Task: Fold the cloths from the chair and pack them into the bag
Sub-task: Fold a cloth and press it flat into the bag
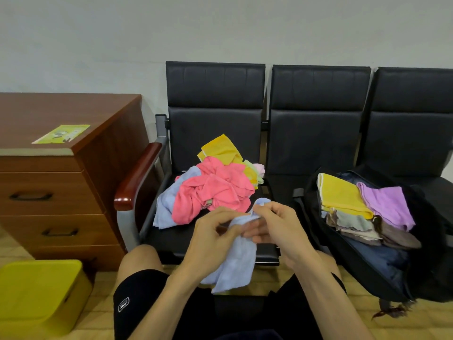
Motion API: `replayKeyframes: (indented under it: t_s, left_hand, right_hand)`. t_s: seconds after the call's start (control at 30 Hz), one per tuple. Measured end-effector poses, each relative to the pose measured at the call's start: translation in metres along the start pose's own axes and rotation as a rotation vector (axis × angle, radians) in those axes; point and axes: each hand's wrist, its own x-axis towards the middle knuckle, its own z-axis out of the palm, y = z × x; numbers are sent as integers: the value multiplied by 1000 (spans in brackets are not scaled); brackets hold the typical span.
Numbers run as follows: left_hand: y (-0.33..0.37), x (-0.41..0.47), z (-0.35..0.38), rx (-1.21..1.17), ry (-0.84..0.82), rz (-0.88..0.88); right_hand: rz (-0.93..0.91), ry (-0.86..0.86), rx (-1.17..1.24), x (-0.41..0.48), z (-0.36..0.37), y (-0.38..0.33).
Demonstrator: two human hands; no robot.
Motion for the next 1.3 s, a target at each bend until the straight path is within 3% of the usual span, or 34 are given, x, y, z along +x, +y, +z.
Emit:
replayKeyframes:
  t_s: [0.13,0.27,0.33,0.5,0.57,0.8,0.9,1.1,1.17,1.27,1.3]
  left_hand:
    - [15,19,-7,-29,67,-60]
    - [27,36,-10,-40,85,-10]
    - [30,42,-13,-52,61,5]
    - [42,56,-30,-88,4,44]
    - [47,62,-37,-72,11,66]
    - [50,72,-38,-138,186,51]
    - [52,76,-31,-138,259,54]
    - [53,87,-33,-74,258,89]
    - [40,88,-39,-96,276,-35]
    - [28,79,-44,-687,-51,-448]
    - [28,72,-39,-825,-128,-485]
  right_hand:
    - [-62,66,27,7,-7,-7]
    - [-152,174,-6,14,-12,-1]
    - [-134,86,3,18,-14,-1]
    - [-12,-342,187,34,-20,-10]
    - [16,-398,221,38,-21,-18]
    - [-391,-91,71,34,-26,-55]
    - [-459,-39,27,27,-23,-60]
    - [-114,-278,55,22,-13,-17]
    - [-44,-277,220,19,-8,-12]
    - [7,-233,351,20,-5,-19]
    - [28,-228,353,21,-4,-24]
